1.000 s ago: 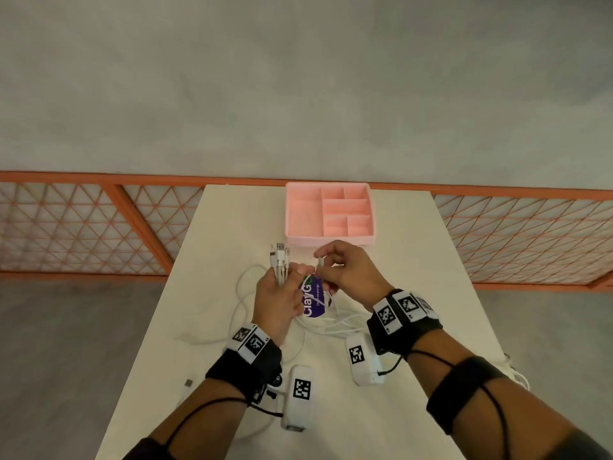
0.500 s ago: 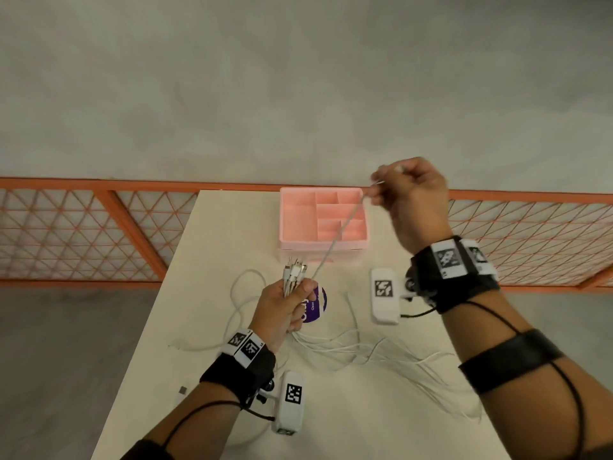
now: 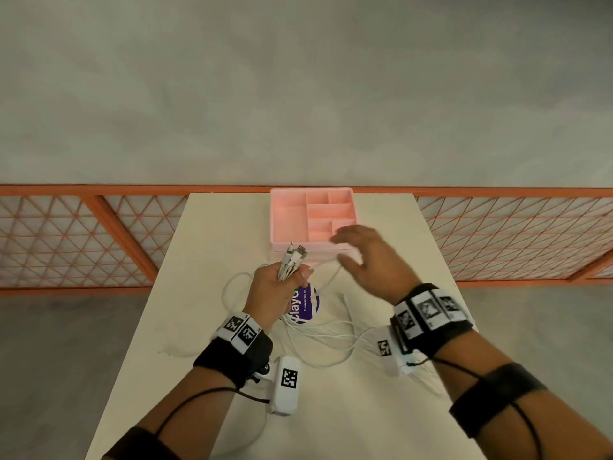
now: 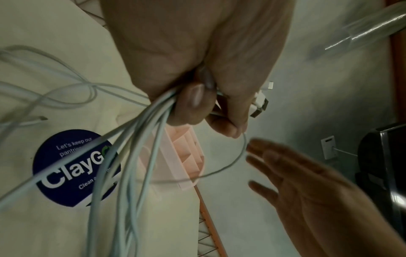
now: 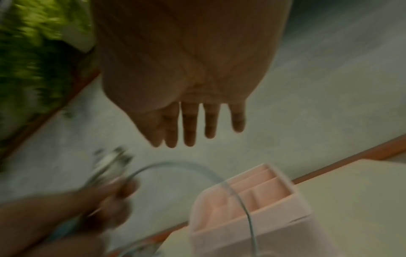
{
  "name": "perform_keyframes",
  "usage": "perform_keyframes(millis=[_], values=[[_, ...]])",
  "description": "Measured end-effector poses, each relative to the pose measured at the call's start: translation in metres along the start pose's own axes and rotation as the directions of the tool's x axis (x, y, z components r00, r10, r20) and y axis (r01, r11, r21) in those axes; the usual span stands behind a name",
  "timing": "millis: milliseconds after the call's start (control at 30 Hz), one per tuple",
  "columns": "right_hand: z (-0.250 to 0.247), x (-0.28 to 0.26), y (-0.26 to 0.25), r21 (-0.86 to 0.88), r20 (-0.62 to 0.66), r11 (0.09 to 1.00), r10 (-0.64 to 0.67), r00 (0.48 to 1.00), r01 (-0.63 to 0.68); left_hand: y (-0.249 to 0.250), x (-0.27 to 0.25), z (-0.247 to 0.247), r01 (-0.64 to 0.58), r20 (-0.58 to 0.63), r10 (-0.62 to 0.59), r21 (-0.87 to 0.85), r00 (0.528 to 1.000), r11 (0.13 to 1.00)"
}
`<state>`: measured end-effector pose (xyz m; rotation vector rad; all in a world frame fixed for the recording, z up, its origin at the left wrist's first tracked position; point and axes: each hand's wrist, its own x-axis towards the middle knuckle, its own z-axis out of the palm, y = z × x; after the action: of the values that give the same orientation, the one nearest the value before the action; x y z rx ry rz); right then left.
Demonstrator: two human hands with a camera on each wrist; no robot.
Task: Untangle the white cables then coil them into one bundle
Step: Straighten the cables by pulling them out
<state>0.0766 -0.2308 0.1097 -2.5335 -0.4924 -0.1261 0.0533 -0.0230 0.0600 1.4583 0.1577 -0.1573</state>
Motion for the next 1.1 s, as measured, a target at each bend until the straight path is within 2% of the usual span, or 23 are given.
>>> perform_keyframes(millis=[67, 133, 267, 333, 433, 533, 600, 667, 767, 867, 933, 1000, 1033, 1100], values=[[0.016, 0.001, -0.020, -0.020, 0.142, 0.995, -0.091, 0.986, 0.095, 0.000, 0.001, 0.002, -0.009, 0.013, 0.009, 0.016, 1.000, 1.000], [0.023, 0.005, -0.030, -0.018, 0.229, 0.998, -0.050, 0.972, 0.056, -0.001, 0.002, 0.001, 0.011, 0.006, -0.011, -0.006, 1.000, 1.000], [0.009, 0.014, -0.031, 0.092, 0.247, 0.995, -0.001, 0.969, -0.023, -0.010, 0.002, -0.010, 0.094, 0.007, -0.093, -0.084, 0.996, 0.992], [-0.010, 0.021, -0.026, 0.196, 0.175, 0.975, 0.068, 0.982, -0.103, -0.019, 0.002, -0.019, 0.133, -0.005, -0.135, -0.118, 0.991, 0.984], [-0.047, 0.032, -0.009, 0.331, -0.073, 0.930, 0.191, 0.979, -0.157, -0.031, 0.002, -0.032, 0.173, -0.044, -0.183, -0.171, 0.982, 0.970], [-0.088, 0.036, 0.011, 0.436, -0.301, 0.881, 0.334, 0.893, -0.183, -0.039, 0.001, -0.042, 0.195, -0.067, -0.216, -0.239, 0.974, 0.951], [-0.106, 0.033, 0.024, 0.421, -0.362, 0.880, 0.387, 0.848, -0.222, -0.039, 0.001, -0.043, 0.196, -0.061, -0.218, -0.254, 0.974, 0.947], [-0.111, 0.028, 0.042, 0.325, -0.373, 0.897, 0.413, 0.831, -0.300, -0.036, 0.002, -0.038, 0.192, -0.063, -0.212, -0.235, 0.975, 0.953], [-0.098, 0.019, 0.060, 0.050, -0.309, 0.896, 0.433, 0.847, -0.440, -0.027, 0.004, -0.029, 0.169, -0.053, -0.181, -0.181, 0.982, 0.969], [-0.070, 0.014, 0.057, -0.087, -0.192, 0.889, 0.427, 0.883, -0.449, -0.020, 0.007, -0.022, 0.149, -0.028, -0.153, -0.124, 0.988, 0.981], [-0.045, 0.012, 0.037, -0.054, -0.135, 0.946, 0.310, 0.941, -0.319, -0.016, 0.007, -0.017, 0.131, -0.001, -0.131, -0.092, 0.991, 0.987], [-0.018, 0.012, 0.012, -0.053, -0.022, 0.994, 0.096, 0.995, -0.097, -0.014, 0.007, -0.011, 0.118, 0.013, -0.118, -0.060, 0.993, 0.991], [-0.004, 0.012, -0.002, -0.064, 0.074, 0.998, 0.004, 0.997, 0.001, -0.013, 0.006, -0.009, 0.113, 0.017, -0.112, -0.054, 0.994, 0.992], [0.023, 0.011, -0.025, -0.081, 0.264, 0.994, -0.056, 0.963, 0.080, -0.013, 0.005, -0.009, 0.110, 0.016, -0.109, -0.079, 0.994, 0.991]])
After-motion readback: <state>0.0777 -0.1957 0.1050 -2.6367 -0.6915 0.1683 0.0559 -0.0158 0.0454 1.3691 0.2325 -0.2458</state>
